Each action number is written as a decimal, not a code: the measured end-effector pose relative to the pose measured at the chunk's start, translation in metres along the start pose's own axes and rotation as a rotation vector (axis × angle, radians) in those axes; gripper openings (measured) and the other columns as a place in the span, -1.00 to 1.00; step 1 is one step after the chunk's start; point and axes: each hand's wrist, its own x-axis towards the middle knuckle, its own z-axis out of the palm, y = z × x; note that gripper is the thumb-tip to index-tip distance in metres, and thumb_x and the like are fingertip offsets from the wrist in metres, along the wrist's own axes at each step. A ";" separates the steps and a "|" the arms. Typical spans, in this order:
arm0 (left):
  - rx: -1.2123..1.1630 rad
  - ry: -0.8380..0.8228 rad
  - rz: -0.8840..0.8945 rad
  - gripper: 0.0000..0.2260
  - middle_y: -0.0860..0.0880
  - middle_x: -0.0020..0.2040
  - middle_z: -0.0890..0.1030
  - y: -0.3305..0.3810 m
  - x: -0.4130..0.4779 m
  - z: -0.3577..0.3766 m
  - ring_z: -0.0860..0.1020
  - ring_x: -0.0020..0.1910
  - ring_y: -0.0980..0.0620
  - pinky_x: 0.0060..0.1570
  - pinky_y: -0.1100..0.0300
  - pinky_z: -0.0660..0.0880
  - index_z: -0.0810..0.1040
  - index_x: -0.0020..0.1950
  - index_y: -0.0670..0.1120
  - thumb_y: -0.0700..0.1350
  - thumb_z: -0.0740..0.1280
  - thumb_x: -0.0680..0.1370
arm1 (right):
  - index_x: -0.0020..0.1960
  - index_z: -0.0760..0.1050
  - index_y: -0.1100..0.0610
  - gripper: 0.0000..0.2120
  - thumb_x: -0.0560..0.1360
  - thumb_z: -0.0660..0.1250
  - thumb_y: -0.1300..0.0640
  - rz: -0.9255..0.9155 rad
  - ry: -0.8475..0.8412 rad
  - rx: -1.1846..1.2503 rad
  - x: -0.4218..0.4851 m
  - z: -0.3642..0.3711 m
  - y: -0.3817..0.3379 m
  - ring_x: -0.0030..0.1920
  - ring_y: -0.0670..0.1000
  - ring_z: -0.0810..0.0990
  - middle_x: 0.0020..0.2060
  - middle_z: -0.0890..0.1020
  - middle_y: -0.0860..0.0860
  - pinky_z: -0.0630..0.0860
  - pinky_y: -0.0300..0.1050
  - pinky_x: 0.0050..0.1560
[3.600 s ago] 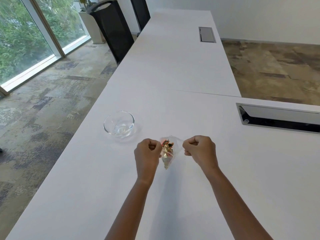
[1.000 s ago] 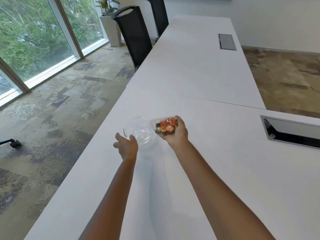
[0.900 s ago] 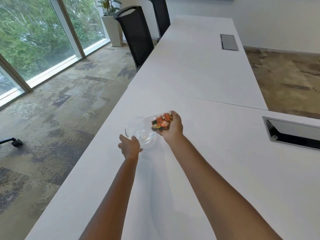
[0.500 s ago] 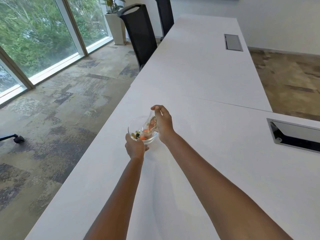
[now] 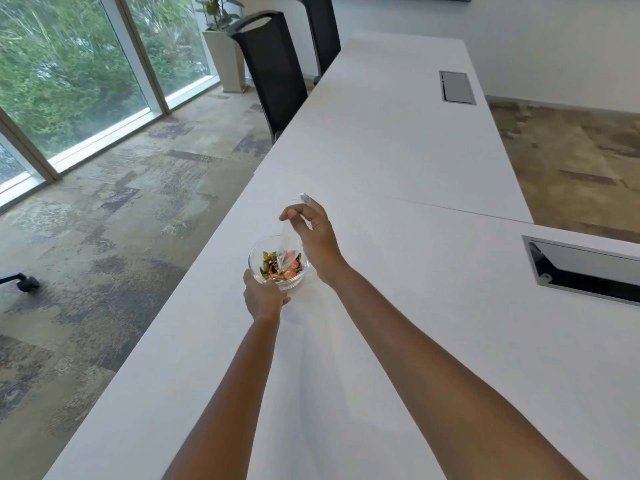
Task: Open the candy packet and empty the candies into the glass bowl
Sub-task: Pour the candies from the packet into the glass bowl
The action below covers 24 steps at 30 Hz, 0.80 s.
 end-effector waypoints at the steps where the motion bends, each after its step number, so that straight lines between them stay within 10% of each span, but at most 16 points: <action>1: 0.002 0.001 -0.002 -0.54 -0.24 0.28 0.46 0.000 -0.001 0.000 0.47 -0.75 0.20 0.07 -0.09 0.58 0.23 0.41 -0.10 -0.35 0.07 0.52 | -0.19 0.51 0.07 -0.78 0.59 0.16 0.19 0.008 -0.002 0.015 0.000 -0.001 0.001 0.50 -0.10 0.12 0.25 0.39 -0.05 0.24 -0.54 0.19; 4: 0.026 0.000 -0.023 -0.54 -0.25 0.28 0.46 0.003 -0.005 -0.001 0.54 -0.56 0.04 0.08 -0.08 0.57 0.21 0.42 -0.11 -0.34 0.09 0.52 | -0.27 0.48 -0.03 -0.69 0.60 0.15 0.16 0.057 0.022 0.121 -0.003 -0.006 0.002 0.49 -0.05 0.16 0.07 0.41 -0.24 0.29 0.05 0.38; 9: 0.194 0.112 0.083 -0.51 -0.34 0.34 0.29 0.001 -0.024 0.001 0.42 0.21 -0.33 0.22 -0.08 0.39 0.15 0.45 -0.16 -0.30 0.17 0.53 | -0.19 0.47 -0.06 -0.78 0.60 0.15 0.05 0.302 0.117 0.570 -0.015 -0.019 0.010 0.24 0.03 0.30 0.05 0.42 -0.13 0.43 0.09 0.10; 13: 0.126 0.126 0.327 -0.49 -0.30 0.27 0.35 -0.006 -0.038 0.003 0.42 0.23 -0.22 0.23 -0.04 0.41 0.24 0.42 -0.16 -0.38 0.22 0.48 | -0.15 0.47 0.00 -0.82 0.59 0.16 0.09 0.503 0.229 0.930 -0.029 -0.039 0.023 0.23 0.20 0.36 0.18 0.31 0.06 0.47 0.17 0.09; 17: -0.076 -0.077 0.372 -0.57 -0.22 0.16 0.48 -0.011 -0.051 0.006 0.47 0.07 -0.05 -0.05 0.44 0.46 0.31 0.39 -0.18 -0.34 0.23 0.53 | -0.12 0.47 0.12 -0.85 0.59 0.17 0.15 0.639 0.337 1.145 -0.050 -0.056 0.032 0.34 0.39 0.34 0.32 0.28 0.26 0.42 0.25 0.14; 20: -0.245 -0.265 0.274 -0.70 -0.06 0.02 0.52 -0.012 -0.064 0.010 0.46 0.04 0.01 0.09 0.27 0.42 0.40 0.31 -0.15 -0.24 0.21 0.57 | 0.01 0.48 0.20 -0.90 0.58 0.19 0.23 0.746 0.365 1.229 -0.066 -0.064 0.037 0.33 0.43 0.35 0.38 0.24 0.37 0.49 0.23 0.14; 24: -0.296 -0.367 0.291 -0.86 0.02 -0.01 0.55 -0.018 -0.076 0.011 0.47 0.03 0.07 0.14 0.16 0.37 0.51 0.04 -0.05 -0.18 0.16 0.59 | 0.23 0.39 0.17 -0.78 0.59 0.13 0.26 0.837 0.385 1.203 -0.084 -0.066 0.044 0.32 0.45 0.36 0.38 0.22 0.43 0.57 0.07 -0.62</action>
